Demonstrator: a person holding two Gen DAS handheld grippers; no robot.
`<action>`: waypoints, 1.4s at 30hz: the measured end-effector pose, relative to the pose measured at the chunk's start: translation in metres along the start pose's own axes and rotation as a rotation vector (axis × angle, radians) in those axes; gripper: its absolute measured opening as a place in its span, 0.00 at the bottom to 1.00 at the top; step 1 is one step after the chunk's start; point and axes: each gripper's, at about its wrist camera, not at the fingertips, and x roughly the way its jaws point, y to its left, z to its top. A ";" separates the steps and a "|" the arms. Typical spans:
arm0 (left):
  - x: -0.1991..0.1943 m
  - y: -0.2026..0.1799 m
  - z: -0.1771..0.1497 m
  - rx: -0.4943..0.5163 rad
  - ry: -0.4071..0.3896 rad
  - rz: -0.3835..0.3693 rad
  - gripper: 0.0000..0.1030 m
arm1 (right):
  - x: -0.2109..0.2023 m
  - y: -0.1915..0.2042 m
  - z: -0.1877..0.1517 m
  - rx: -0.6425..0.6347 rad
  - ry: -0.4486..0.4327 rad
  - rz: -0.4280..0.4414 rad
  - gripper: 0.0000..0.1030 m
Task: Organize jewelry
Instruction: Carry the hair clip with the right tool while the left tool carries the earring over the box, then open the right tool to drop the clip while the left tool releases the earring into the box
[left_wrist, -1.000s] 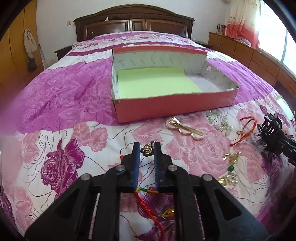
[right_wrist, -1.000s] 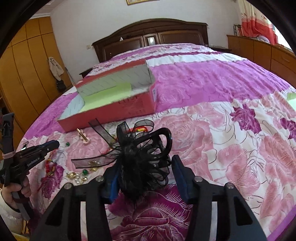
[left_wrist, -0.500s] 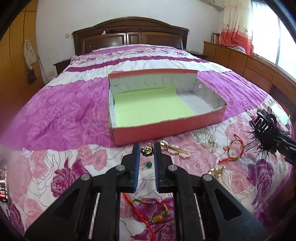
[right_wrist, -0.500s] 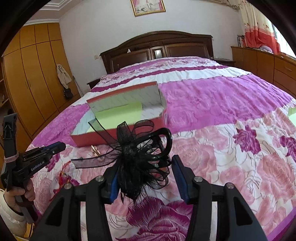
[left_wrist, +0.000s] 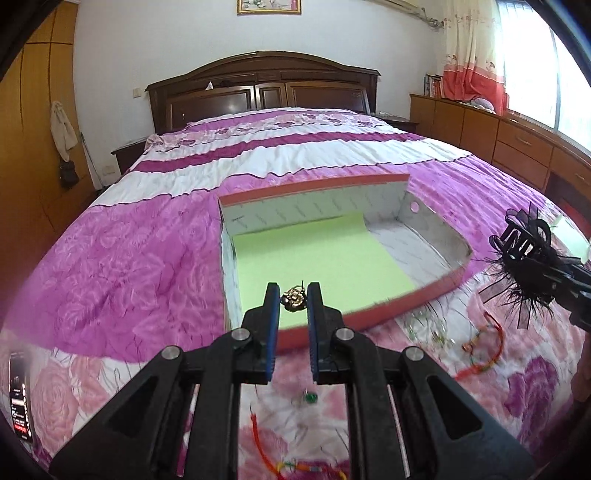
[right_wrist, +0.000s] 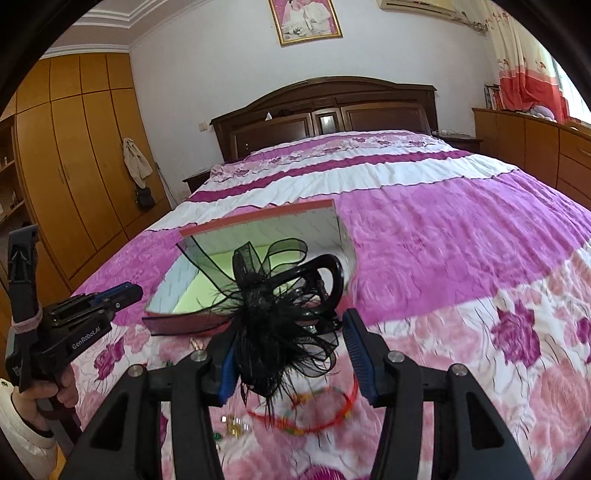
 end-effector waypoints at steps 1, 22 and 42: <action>0.004 0.001 0.003 -0.004 0.001 0.001 0.06 | 0.003 0.001 0.003 -0.002 -0.001 -0.001 0.52; 0.102 0.012 0.039 -0.052 0.117 0.044 0.06 | 0.115 0.002 0.058 -0.026 0.101 -0.039 0.52; 0.164 0.010 0.038 -0.001 0.318 0.080 0.07 | 0.193 -0.007 0.066 -0.044 0.255 -0.136 0.54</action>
